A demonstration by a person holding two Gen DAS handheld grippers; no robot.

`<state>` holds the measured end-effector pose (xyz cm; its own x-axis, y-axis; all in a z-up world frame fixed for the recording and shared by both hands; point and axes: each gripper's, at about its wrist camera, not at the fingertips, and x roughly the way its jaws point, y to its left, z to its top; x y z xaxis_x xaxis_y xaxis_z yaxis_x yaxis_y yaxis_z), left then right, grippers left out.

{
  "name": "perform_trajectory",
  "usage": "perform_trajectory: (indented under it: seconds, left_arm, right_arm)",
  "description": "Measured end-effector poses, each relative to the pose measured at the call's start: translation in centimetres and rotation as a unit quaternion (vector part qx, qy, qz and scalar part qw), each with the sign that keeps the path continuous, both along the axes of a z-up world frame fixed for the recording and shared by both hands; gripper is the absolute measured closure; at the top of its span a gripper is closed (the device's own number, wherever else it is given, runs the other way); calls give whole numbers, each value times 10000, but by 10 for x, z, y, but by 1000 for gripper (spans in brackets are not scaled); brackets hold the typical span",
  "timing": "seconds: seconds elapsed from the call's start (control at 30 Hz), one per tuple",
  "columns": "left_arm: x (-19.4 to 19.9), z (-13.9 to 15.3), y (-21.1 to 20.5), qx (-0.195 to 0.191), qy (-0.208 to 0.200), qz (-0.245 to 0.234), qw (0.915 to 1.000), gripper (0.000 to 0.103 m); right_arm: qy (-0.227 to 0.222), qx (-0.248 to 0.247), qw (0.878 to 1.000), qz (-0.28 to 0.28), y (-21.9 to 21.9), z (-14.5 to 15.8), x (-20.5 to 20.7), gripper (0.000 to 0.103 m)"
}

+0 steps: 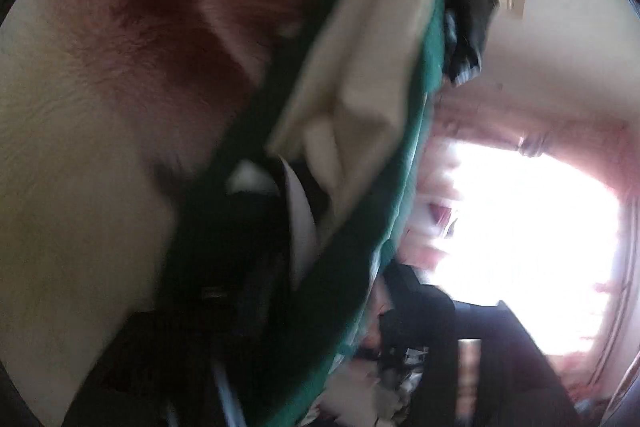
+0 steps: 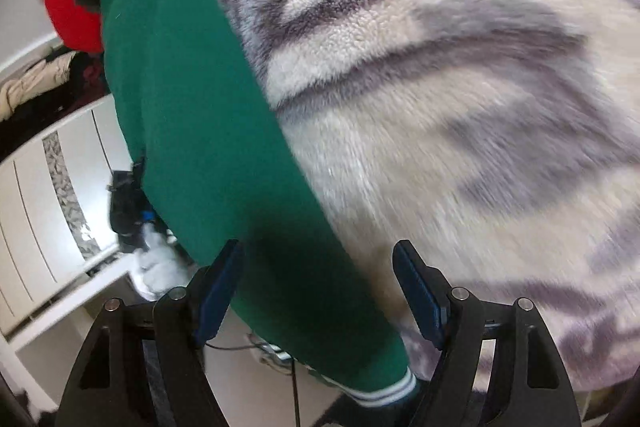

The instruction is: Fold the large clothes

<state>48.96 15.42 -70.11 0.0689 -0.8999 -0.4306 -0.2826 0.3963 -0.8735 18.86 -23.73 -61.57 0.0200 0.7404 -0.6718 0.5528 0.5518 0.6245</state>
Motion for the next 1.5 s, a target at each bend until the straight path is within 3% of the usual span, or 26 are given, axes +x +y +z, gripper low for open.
perform_trajectory:
  seconds: [0.03,0.1,0.2,0.27,0.4,0.5,0.53,0.7,0.77,0.8,0.83,0.87,0.9,0.97,1.07,1.1,1.23,1.3,1.5]
  left_arm:
    - [-1,12,-3,-32,-75,-53,10000,21]
    - [-24,29,11,136,-132,-203,9996,21]
    - [-68,36,16,922,-22,-594,9940,21]
    - [-112,20,19,1315,248,-890,9870,21]
    - [-166,-16,3,1260,715,-1383,9797,21]
    - [-174,-31,-21,1146,722,-1583,9781,18]
    - [-173,-36,-30,1100,710,-1528,9795,10]
    - [-167,-30,-44,1116,470,-1139,9861,9]
    - [-166,-17,-42,1392,242,-958,9853,32]
    - [-170,-11,-39,1655,168,-893,9820,59]
    - [-170,-6,-36,1697,127,-791,9822,68]
    - [-172,0,-32,1659,125,-700,9836,71]
    - [-177,9,-28,1656,124,-685,9837,75]
    - [-174,28,-33,1616,59,-687,9844,78]
    - [-166,54,-28,1606,58,-533,9856,79]
    - [-173,51,-24,1562,65,-474,9866,80]
    - [-161,82,0,986,45,108,9951,80]
    - [-163,84,6,745,-51,327,9967,80]
    - [-86,118,2,429,-508,704,9953,80]
  right_arm:
    - [-24,-37,10000,67,-4,7,-3,25]
    - [22,8,9998,211,-2,17,-22,25]
    - [208,192,9984,496,7,11,-50,20]
    - [344,368,9965,666,18,-3,-70,14]
    - [356,697,9943,723,40,-32,-94,7]
    - [215,866,9934,718,56,-41,-89,0]
    - [220,967,9924,730,60,-42,-87,0]
    - [352,1283,9828,1283,98,-50,-86,1]
    - [421,1096,9850,1262,113,-56,-83,8]
    - [405,978,9870,1206,117,-55,-80,11]
    - [404,937,9887,1101,119,-54,-77,26]
    - [422,987,9897,944,116,-53,-78,48]
    - [429,1083,9901,788,112,-51,-79,55]
    - [388,1253,9901,501,107,-41,-81,64]
    - [376,1486,9879,226,108,-20,-76,69]
    - [362,1601,9863,150,111,-12,-72,70]
    - [263,2169,9755,-247,106,23,-54,72]
    - [141,2406,9694,-466,94,41,-46,72]
    - [-485,2646,9567,-1110,73,95,41,73]
